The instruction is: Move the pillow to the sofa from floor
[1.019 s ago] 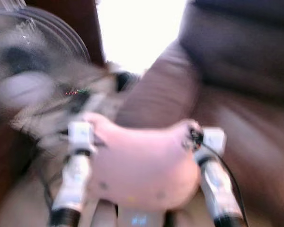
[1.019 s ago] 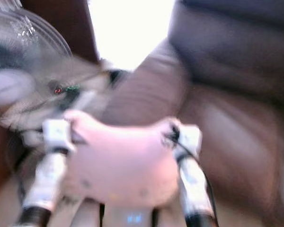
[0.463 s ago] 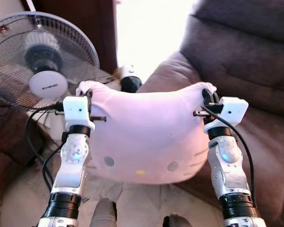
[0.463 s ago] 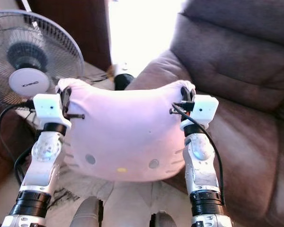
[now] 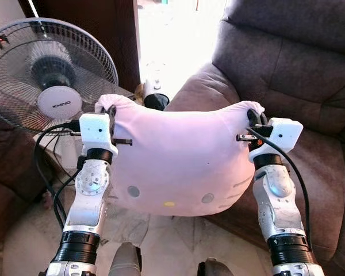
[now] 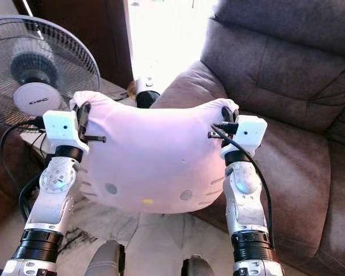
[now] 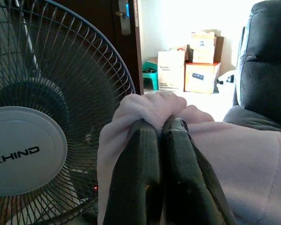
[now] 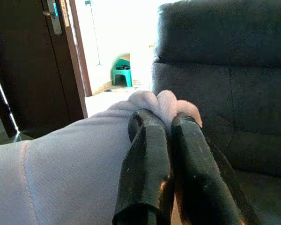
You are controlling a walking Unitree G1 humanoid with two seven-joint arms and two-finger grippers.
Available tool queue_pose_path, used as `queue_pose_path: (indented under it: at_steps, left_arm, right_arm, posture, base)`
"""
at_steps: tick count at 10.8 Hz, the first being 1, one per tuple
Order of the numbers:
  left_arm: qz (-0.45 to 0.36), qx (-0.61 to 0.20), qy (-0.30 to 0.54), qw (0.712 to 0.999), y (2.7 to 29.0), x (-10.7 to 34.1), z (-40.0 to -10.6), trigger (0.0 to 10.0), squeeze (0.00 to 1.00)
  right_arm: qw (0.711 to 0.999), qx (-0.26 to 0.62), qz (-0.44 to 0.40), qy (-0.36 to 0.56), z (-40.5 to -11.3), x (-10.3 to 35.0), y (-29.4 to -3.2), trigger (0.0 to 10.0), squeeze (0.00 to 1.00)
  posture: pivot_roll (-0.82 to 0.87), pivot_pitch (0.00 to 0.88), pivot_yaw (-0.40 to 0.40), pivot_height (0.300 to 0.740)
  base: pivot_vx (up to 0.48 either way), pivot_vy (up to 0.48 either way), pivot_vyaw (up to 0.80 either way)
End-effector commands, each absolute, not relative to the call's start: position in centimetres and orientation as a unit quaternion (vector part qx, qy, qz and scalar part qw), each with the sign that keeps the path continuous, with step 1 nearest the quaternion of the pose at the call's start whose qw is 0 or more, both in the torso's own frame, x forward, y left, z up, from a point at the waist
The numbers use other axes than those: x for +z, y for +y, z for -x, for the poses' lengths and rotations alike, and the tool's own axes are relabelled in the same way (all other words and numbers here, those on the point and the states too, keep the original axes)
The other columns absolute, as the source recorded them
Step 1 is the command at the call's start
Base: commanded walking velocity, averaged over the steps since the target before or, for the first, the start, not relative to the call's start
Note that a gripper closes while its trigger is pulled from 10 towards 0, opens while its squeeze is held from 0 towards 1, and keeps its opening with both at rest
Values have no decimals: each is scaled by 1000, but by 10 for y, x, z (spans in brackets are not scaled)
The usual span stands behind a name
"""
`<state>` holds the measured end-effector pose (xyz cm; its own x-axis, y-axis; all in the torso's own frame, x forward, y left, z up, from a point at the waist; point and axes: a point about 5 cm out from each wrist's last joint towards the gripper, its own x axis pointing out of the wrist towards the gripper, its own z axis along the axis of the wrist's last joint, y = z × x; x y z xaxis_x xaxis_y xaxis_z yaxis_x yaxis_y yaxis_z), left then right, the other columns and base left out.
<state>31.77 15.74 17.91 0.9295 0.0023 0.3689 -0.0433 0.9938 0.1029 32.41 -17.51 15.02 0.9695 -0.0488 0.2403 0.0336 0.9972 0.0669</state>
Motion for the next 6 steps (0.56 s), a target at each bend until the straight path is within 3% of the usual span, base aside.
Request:
queue_pose_path:
  at_steps: [1, 6]
  left_arm:
    - [-47, 6, -211, 976, 154, 193, -321, 10000, 0]
    - [-46, -10, -215, 975, 149, 196, -326, 10000, 0]
  right_arm:
    - [986, -35, -38, -158, -326, 168, -182, 10000, 0]
    - [985, -32, -40, -163, -331, 175, -178, 10000, 0]
  posture:
    - [77, 68, -47, 696]
    - [81, 31, -42, 696]
  base:
    - [0, 0, 0]
    - [0, 0, 0]
